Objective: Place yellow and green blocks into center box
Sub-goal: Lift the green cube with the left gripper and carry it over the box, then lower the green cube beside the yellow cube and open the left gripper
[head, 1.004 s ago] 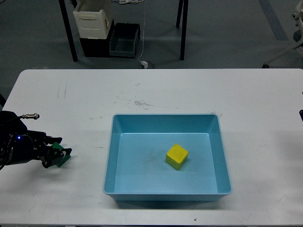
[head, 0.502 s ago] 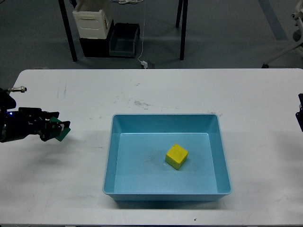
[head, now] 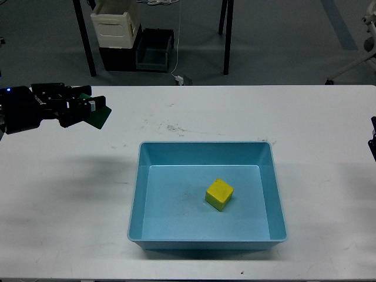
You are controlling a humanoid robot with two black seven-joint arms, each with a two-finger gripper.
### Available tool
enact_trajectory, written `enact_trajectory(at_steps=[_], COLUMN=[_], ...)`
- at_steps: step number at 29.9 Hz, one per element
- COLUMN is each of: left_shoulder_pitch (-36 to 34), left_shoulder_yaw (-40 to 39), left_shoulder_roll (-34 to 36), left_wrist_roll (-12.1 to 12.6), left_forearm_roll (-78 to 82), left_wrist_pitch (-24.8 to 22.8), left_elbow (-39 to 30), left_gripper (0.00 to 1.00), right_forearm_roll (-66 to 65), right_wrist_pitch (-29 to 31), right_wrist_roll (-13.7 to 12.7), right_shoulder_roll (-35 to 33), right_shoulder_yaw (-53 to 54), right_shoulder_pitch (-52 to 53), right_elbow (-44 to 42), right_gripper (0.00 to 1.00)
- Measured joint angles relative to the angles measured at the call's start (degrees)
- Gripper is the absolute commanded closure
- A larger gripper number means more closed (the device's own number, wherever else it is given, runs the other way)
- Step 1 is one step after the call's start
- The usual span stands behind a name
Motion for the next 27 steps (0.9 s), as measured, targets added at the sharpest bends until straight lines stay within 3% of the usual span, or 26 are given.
enact_trajectory(at_steps=[5,11,21,24,27], left_shoulder_pitch=[-3.79,-7.88,-12.45,-12.97,-13.09], left_shoulder_yaw=[0.30,4.91,17.02,17.99,18.13], left_shoulder_roll=[-5.37,-13.18,-25.18,-27.94,-30.17], left_wrist_roll=[0.00,0.00,0.02,0.02,0.01], left_forearm_roll=[4.65,12.59,20.74,21.57,22.64], left_wrist_pitch=[-7.34,-13.74,-18.86,-19.03,-19.05], left_elbow=[-5.58,-6.51,0.70,2.79,4.36], left_gripper=[0.83,0.83,0.76,0.69,0.47], right_forearm_roll=[0.00,0.00,0.00,0.02,0.08], right_wrist_pitch=[-0.06,-0.06,-0.07,-0.09,-0.13], right_wrist_roll=[0.08,0.04,0.01,0.01,0.01], right_shoulder_roll=[0.51,0.54,0.61,0.62,0.62], right_shoulder_yaw=[-0.13,-0.37,-0.33,-0.34,-0.33], right_shoulder_pitch=[-0.05,0.10,0.05,0.00,-0.02], right_elbow=[-0.64,-0.75,-0.86,-0.87,-0.87], right_gripper=[0.00,0.00,0.00,0.00,0.00])
